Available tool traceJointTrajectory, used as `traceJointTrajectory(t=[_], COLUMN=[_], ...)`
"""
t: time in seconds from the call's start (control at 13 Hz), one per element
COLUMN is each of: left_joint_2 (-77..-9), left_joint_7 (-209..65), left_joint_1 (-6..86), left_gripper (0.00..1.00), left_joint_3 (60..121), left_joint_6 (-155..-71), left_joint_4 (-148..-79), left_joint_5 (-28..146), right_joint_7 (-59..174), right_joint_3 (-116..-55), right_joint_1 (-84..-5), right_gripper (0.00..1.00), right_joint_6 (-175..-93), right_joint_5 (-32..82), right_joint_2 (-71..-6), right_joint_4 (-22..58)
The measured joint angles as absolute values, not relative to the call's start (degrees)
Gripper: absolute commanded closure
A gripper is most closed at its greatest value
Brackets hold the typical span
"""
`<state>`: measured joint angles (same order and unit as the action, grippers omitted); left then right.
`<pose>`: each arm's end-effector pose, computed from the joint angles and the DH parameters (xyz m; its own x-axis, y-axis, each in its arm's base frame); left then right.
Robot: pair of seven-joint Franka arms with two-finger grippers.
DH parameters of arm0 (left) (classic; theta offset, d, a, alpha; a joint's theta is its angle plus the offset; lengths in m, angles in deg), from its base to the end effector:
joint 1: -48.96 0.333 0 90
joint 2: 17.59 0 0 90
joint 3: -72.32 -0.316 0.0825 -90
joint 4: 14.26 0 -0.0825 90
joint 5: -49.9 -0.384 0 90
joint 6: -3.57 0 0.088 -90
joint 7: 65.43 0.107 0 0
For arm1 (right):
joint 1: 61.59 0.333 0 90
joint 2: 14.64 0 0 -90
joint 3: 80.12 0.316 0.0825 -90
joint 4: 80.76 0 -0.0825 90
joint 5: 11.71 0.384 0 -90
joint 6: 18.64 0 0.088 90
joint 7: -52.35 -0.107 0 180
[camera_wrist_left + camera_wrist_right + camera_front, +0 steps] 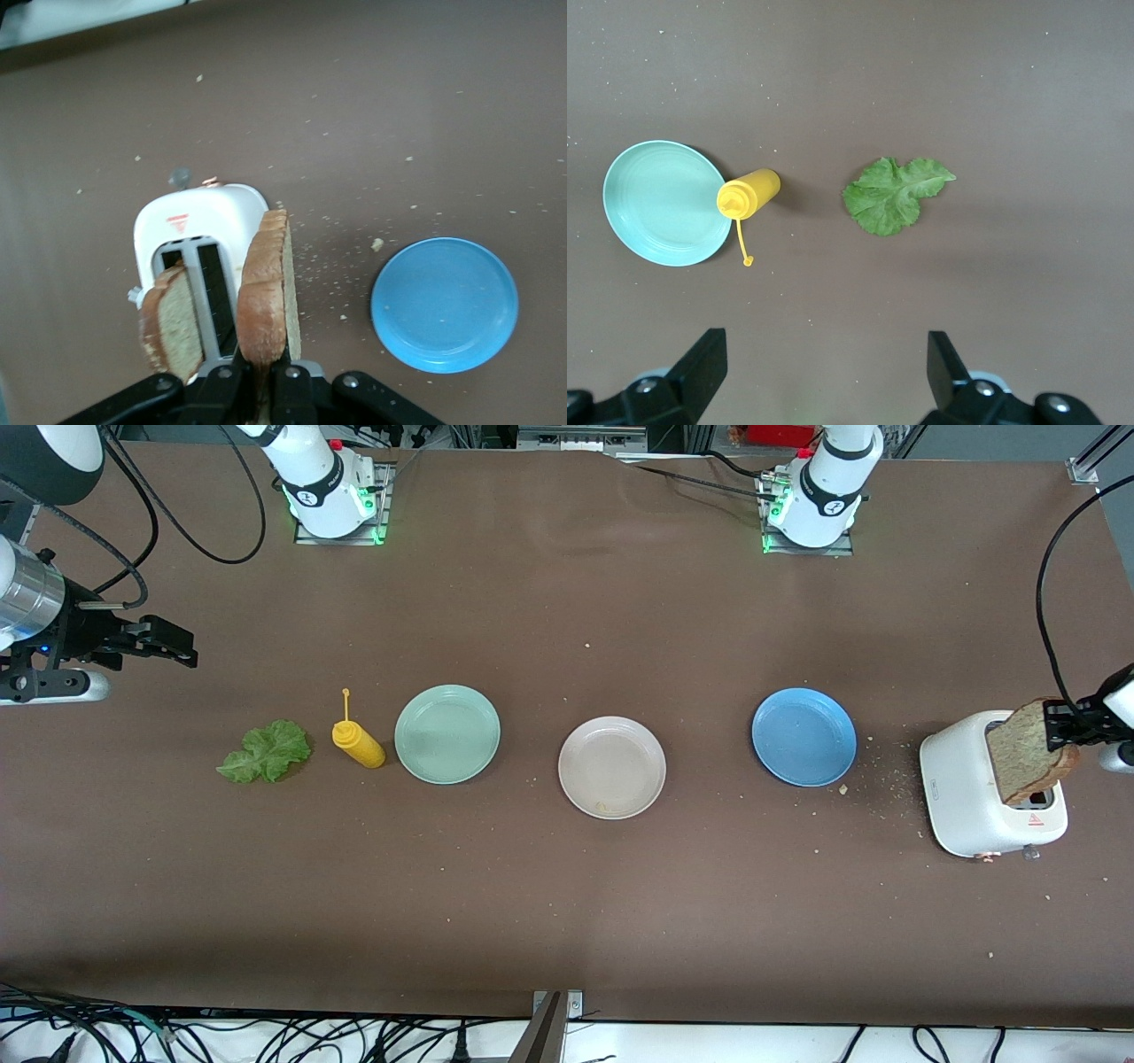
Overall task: Make sandwich in beige plate with both arms
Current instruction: 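Carry the bread slice to the beige plate and lower it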
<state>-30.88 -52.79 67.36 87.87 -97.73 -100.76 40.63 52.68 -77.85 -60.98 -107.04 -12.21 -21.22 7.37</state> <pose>0.6321 0.0627 0.5380 0.9815 -0.1912 0.0117 -0.1890 -0.9766 -0.1029 0.5827 0.0271 0.5722 0.9924 0.0557 -0.1098 0.0564 -0.9984 0.0035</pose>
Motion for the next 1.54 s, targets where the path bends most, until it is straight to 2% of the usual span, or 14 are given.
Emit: traceJointTrajectory(t=[0.31, 0.69, 0.92, 1.54], left_joint_2=[-31.55, -35.84, -40.66, -56.67], left_joint_7=[-54.72, -61.4, -63.11, -63.22], left_joint_1=[66.14, 62.08, 60.08, 51.87], left_gripper=[1.0, 1.0, 1.0, 1.0], left_joint_3=[94.11, 94.62, 94.66, 94.75], left_joint_6=[-97.26, -97.22, -97.61, -109.0], left_joint_4=[-100.73, -100.85, -100.9, -99.17], left_joint_5=[44.52, 56.22, 68.72, 90.6], right_joint_7=[52.68, 52.68, 52.68, 52.68], right_joint_3=[-77.85, -77.85, -77.84, -77.84], right_joint_1=[-60.98, -60.98, -60.97, -60.97], right_gripper=[0.0, 0.0, 0.0, 0.0], right_joint_6=[-107.04, -107.07, -107.09, -107.16], right_joint_5=[-12.21, -12.21, -12.21, -12.21], right_joint_2=[-21.26, -21.32, -21.35, -21.44], right_joint_4=[7.37, 7.37, 7.37, 7.37])
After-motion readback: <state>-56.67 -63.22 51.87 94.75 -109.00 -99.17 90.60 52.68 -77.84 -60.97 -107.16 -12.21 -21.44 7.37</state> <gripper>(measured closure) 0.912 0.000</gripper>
